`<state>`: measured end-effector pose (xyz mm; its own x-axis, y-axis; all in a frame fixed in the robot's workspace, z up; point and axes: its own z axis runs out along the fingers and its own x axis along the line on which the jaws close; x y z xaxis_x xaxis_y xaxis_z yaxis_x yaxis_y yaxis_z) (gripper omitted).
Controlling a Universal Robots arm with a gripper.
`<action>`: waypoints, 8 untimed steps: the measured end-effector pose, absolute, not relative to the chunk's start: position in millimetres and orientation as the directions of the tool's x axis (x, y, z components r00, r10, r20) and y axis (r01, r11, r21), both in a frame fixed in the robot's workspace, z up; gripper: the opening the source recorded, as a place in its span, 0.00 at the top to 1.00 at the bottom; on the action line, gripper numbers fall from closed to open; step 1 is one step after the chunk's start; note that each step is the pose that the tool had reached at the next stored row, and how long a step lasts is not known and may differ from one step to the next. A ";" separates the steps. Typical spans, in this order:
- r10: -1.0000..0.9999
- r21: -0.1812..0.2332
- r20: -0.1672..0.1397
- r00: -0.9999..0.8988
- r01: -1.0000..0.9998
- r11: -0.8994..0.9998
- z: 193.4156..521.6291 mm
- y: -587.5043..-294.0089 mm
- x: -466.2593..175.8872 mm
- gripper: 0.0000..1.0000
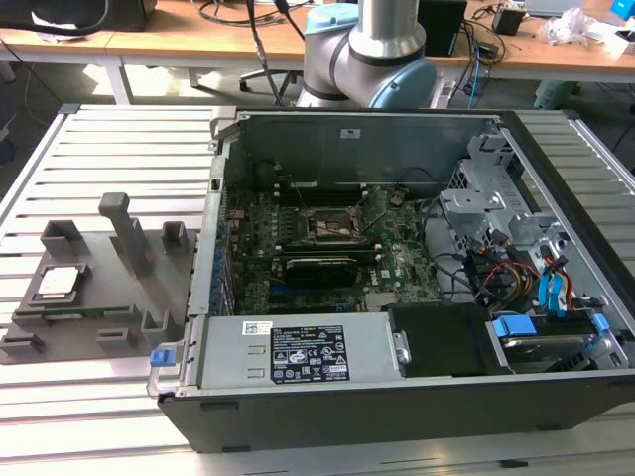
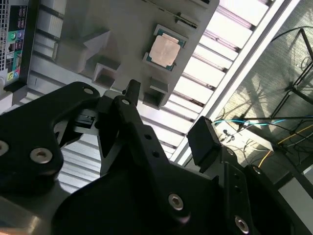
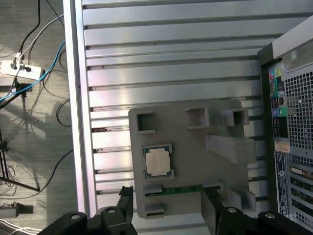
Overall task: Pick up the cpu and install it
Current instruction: 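Pick up the cpu and move it towards the insertion slot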
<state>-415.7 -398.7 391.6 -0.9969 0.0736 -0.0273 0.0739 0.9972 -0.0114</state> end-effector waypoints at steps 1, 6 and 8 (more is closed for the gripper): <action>0.073 -0.019 -0.028 -0.997 0.073 0.997 391.5 -398.7 -415.6 0.34; 0.030 -0.024 -0.028 -0.999 0.031 0.999 391.1 -398.5 -414.6 0.34; 0.030 -0.023 -0.028 -0.999 0.031 0.999 391.1 -398.5 -414.5 0.34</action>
<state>-414.5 -398.5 391.1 -0.9992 0.0302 -0.0279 0.0308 0.9992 -0.0235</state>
